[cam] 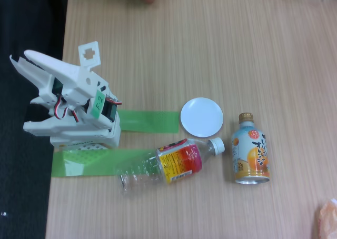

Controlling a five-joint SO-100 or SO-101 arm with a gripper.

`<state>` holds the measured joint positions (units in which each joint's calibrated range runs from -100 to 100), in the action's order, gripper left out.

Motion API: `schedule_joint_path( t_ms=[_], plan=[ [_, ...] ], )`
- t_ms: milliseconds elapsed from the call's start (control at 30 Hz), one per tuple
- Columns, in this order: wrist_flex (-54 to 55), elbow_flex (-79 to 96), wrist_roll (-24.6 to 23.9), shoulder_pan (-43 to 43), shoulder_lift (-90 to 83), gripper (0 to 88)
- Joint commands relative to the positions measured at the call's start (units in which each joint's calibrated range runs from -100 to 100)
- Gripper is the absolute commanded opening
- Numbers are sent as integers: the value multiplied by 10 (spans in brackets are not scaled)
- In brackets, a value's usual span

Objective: Pick up the plastic bottle and stand it up on the white place

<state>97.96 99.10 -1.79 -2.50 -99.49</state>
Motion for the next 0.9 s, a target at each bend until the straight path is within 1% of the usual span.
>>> schedule_joint_path(
  t_ms=[0, 867],
  plan=[
    [14, 3, 2, 1, 3, 100],
    [14, 3, 2, 1, 3, 100]
  ],
)
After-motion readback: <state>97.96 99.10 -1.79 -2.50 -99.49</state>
